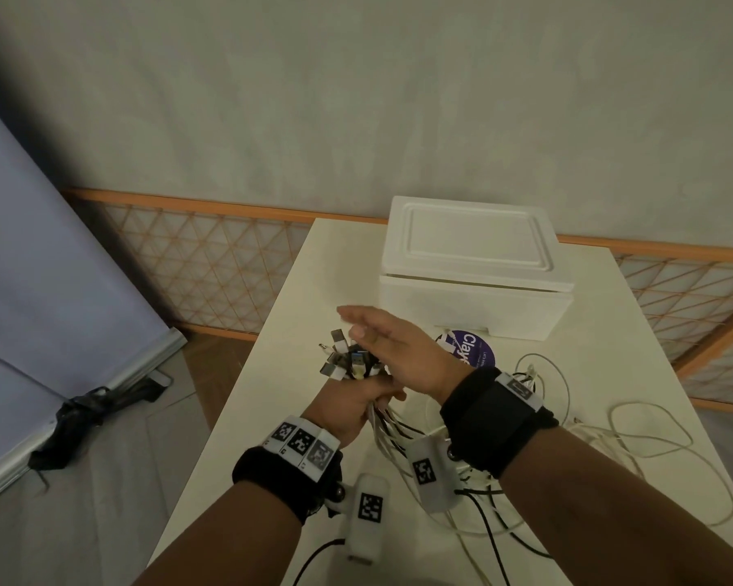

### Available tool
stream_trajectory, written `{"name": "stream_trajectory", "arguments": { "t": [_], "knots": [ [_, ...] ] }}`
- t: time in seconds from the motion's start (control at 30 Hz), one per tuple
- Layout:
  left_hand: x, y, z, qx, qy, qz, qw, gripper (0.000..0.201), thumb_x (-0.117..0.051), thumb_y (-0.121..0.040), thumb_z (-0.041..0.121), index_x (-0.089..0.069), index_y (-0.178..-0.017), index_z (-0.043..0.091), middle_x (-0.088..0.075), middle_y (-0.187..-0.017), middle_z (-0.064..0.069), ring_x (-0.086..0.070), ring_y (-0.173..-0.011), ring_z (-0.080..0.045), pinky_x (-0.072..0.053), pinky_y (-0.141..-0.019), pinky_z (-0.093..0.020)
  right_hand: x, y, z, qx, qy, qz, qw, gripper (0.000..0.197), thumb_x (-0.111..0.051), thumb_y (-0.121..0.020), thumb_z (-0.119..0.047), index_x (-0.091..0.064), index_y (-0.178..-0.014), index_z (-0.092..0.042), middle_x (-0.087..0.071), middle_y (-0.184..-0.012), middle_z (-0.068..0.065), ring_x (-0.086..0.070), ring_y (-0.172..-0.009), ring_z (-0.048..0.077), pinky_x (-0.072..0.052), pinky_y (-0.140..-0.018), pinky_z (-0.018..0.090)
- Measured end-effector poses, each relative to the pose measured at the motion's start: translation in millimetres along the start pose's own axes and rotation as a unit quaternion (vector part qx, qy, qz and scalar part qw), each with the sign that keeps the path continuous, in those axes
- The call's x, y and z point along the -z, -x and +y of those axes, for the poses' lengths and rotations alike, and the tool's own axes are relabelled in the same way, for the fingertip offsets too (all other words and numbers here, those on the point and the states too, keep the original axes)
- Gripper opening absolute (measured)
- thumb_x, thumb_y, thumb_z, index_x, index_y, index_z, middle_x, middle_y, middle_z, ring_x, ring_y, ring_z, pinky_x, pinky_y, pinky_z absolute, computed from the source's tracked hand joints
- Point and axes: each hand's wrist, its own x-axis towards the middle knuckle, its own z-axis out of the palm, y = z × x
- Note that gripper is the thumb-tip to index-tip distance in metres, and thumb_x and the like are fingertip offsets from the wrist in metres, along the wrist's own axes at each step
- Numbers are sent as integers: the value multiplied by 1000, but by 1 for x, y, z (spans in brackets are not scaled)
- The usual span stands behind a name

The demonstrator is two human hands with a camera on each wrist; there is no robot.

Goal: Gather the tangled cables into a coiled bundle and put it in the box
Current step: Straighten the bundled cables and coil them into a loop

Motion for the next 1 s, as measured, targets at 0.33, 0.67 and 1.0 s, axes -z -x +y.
{"name": "stream_trajectory", "arguments": {
  "t": [0.33, 0.67, 1.0],
  "knots": [
    [13, -10, -13, -21, 39, 42, 998, 13, -67, -66, 5, -72, -65, 17, -64, -63, -1, -60, -59, -15, -49, -61, -28, 21, 3, -22, 80, 377, -41, 922, 24, -70, -82, -23, -69, -104, -14, -65, -97, 3, -60, -88, 16, -46, -81, 32],
    [15, -5, -13, -32, -28, 53, 998, 29, -67, -64, 4, -74, -54, 31, -70, -62, 6, -66, -64, -6, -51, -75, -38, 1, 9, -21, 104, 365, -14, 925, 35, -65, -78, -24, -62, -112, -19, -57, -100, 1, -56, -88, 17, -49, -76, 34],
    [17, -1, -12, -33, -52, 23, 998, 8, -75, -52, 21, -74, -60, 19, -69, -61, -1, -66, -61, -13, -49, -67, -32, 9, 6, -23, 75, 344, -81, 933, 15, -62, -88, -18, -60, -102, -15, -53, -90, -5, -49, -81, 11, -37, -69, 24]
  ]
}}
